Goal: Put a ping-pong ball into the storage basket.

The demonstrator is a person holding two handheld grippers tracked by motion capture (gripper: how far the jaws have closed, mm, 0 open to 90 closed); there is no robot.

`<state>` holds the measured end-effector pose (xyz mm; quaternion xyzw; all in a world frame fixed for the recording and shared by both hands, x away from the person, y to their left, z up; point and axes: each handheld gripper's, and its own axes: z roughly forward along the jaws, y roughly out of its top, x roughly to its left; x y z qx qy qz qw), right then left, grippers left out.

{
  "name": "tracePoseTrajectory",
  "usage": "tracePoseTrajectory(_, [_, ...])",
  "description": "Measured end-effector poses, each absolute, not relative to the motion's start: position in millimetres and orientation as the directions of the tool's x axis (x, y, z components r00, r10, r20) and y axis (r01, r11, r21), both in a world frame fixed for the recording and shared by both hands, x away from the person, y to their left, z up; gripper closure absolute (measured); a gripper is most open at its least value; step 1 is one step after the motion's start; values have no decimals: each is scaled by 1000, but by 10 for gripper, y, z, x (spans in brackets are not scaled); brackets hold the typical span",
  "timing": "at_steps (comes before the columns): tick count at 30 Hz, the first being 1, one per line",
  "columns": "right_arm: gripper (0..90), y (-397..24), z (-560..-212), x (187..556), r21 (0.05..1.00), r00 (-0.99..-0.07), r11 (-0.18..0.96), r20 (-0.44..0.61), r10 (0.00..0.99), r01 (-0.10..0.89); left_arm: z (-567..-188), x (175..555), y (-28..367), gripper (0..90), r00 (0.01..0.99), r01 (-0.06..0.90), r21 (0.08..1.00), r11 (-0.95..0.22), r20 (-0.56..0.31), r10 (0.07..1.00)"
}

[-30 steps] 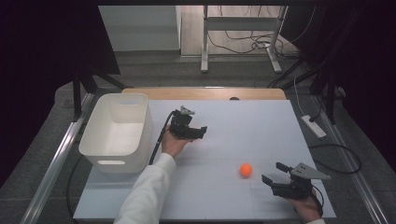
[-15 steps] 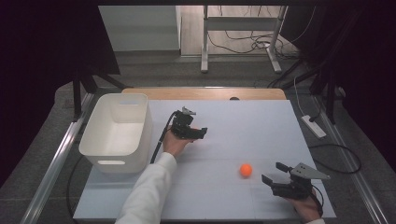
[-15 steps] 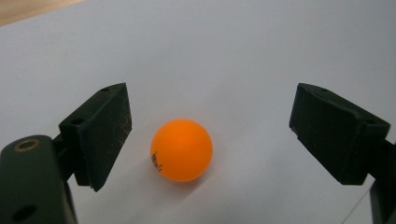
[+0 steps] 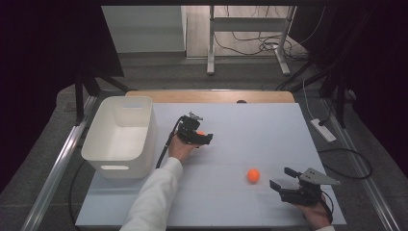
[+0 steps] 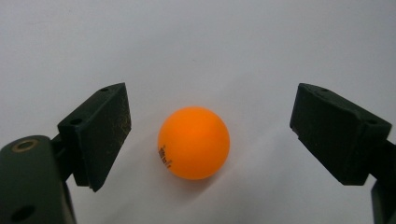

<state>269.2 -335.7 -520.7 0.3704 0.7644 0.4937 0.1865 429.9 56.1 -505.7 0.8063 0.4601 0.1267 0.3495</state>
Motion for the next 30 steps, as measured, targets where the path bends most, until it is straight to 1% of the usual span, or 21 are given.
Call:
tracePoseTrajectory(4, [173,-3356,-5207,2691,893,-657,240,78,750,381,-5078,4302,557,133,547,654,672,-348,-102,831])
tracePoseTrajectory(14, [173,-3355,-5207,2692,892,-657,242,77,750,381,-5129,4338,585,159,538,678,650,-343,-121,834])
tracePoseTrajectory(17, [173,-3356,-5208,2693,892,-657,241,78,750,381,-5138,4347,597,181,535,682,647,-342,-123,836])
tracePoseTrajectory(21, [173,-3356,-5207,2693,892,-656,240,79,751,382,-5141,4350,611,233,534,684,649,-332,-136,835])
tracePoseTrajectory(25, [173,-3356,-5208,2693,892,-656,241,78,751,382,-5143,4341,603,257,555,667,648,-368,-103,825])
tracePoseTrajectory(30, [173,-3354,-5208,2693,892,-656,243,77,751,382,-5160,4351,597,279,548,679,639,-362,-113,829])
